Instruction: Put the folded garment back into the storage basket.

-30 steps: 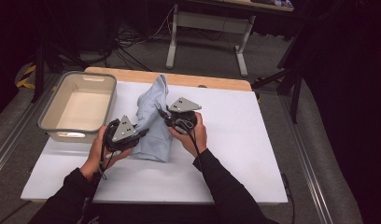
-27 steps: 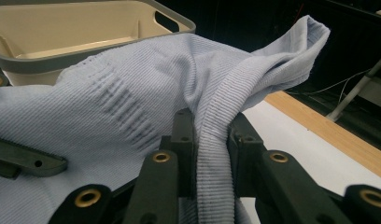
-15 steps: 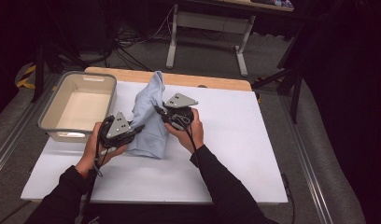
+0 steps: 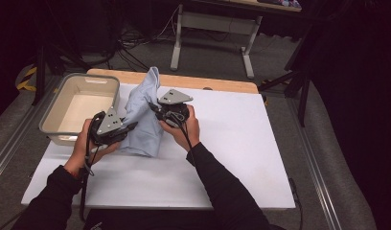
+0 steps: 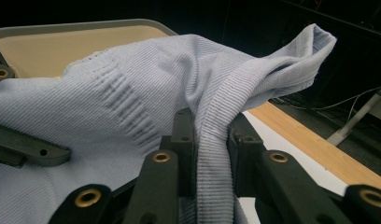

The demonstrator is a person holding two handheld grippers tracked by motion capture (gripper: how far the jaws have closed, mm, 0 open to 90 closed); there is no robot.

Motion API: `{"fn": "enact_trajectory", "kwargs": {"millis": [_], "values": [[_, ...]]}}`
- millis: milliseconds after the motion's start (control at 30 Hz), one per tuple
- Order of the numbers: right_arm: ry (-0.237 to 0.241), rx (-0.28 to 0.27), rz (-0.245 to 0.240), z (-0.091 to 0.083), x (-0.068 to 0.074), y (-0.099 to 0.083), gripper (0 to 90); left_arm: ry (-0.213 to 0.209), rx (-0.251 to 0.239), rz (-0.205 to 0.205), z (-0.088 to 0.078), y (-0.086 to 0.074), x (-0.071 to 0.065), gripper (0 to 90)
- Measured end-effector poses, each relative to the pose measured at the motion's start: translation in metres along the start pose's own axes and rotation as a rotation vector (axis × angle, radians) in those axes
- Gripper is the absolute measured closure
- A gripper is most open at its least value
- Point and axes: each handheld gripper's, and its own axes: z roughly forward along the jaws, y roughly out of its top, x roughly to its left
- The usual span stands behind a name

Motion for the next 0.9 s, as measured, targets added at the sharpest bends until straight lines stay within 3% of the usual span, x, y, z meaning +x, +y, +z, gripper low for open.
{"fn": "enact_trajectory", "kwargs": {"millis": [267,900], "values": [[0.018,-0.008,0.003,0.014,0.003,0.009,75.4,0.017,0.005,-0.011,-0.007,-0.003,0.013,74.5],[0.057,-0.034,-0.021,0.06,0.019,0.045,75.4,0.111,0.048,-0.012,-0.036,-0.012,0.055,74.6]]}}
